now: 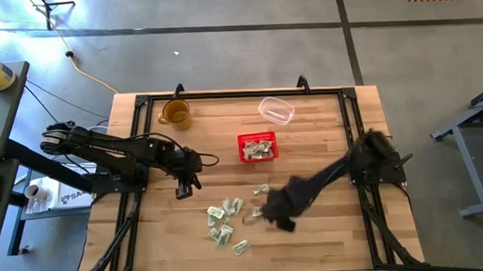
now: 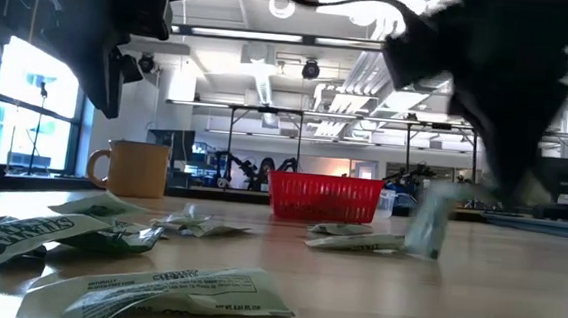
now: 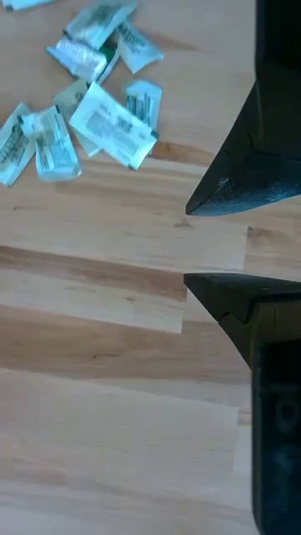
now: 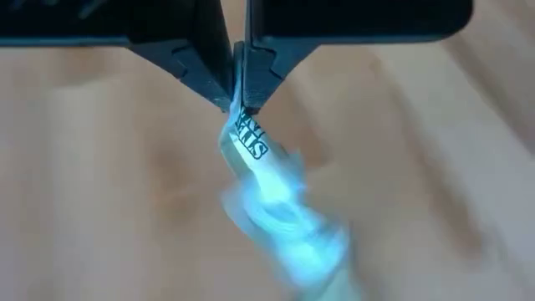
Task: Pick and place items into bin
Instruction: Put the white packet into the red basket
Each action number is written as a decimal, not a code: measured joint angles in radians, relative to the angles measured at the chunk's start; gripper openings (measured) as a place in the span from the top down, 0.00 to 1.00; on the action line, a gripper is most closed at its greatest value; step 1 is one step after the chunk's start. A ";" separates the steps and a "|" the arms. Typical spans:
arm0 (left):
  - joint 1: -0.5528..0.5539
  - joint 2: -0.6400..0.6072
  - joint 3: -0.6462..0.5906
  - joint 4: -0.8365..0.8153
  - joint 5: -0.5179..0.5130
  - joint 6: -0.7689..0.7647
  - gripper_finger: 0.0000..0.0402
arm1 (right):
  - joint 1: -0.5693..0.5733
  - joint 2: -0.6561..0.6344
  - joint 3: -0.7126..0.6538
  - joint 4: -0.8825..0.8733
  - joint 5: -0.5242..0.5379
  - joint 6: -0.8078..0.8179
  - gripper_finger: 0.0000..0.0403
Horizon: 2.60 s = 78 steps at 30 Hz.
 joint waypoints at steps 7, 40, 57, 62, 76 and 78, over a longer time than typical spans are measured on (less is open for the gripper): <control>0.000 0.000 0.000 0.000 -0.043 0.015 0.62 | -0.211 -0.153 0.001 -0.092 0.244 -0.002 0.96; -0.281 0.028 -0.206 0.530 -0.043 -0.002 0.62 | -0.177 -0.112 0.002 0.002 0.179 -0.400 0.16; -0.392 0.349 -0.021 0.544 -0.220 -0.026 0.33 | 0.039 -0.112 0.002 -0.123 0.288 -0.084 0.13; -0.393 0.370 -0.020 0.552 -0.228 -0.027 0.28 | 0.055 -0.114 -0.016 -0.120 0.325 -0.084 0.13; -0.392 0.512 0.024 0.547 -0.256 -0.031 0.50 | 0.079 -0.114 -0.174 -0.042 0.314 -0.025 0.13; -0.386 0.512 0.031 0.547 -0.255 -0.031 0.57 | 0.079 -0.114 -0.180 -0.014 0.313 -0.026 0.13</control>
